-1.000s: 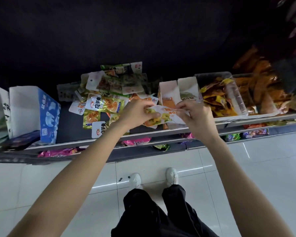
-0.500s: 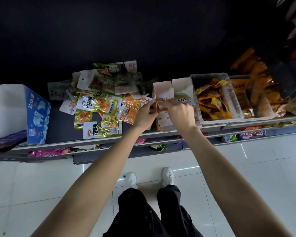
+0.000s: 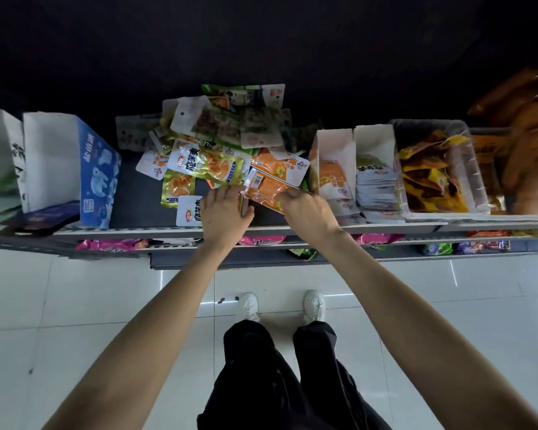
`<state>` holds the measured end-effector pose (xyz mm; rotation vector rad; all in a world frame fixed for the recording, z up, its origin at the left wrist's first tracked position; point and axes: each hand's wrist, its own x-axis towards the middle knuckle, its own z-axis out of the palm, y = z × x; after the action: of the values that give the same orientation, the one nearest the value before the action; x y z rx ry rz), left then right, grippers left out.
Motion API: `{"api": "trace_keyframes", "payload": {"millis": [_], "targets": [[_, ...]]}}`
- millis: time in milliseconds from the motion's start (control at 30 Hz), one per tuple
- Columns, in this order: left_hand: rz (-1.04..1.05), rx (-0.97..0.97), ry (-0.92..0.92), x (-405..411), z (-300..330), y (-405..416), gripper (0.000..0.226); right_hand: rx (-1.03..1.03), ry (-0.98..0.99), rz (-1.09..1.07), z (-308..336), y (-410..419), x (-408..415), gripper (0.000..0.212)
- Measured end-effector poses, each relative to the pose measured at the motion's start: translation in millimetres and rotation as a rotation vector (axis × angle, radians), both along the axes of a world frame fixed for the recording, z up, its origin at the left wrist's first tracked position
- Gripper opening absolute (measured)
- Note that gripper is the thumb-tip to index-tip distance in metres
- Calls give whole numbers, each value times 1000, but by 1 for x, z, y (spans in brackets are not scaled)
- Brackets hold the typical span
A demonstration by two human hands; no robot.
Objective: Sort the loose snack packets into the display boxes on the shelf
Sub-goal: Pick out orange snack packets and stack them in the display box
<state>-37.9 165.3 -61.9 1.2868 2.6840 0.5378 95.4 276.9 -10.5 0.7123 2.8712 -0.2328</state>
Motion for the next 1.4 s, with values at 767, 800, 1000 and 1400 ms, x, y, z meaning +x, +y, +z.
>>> {"api": "trace_keyframes", "payload": {"millis": [767, 800, 1000, 1400], "targets": [[-69, 223, -1343, 0, 103, -9, 35, -951, 488, -710, 83, -13, 57, 30], [-92, 213, -1320, 6, 104, -7, 32, -942, 490, -716, 85, -13, 63, 30], [-65, 336, -1184, 31, 103, 10, 29, -903, 640, -872, 81, -5, 101, 24], [-101, 381, -648, 76, 56, 95, 46, 78, 664, -581, 71, 19, 99, 12]]}}
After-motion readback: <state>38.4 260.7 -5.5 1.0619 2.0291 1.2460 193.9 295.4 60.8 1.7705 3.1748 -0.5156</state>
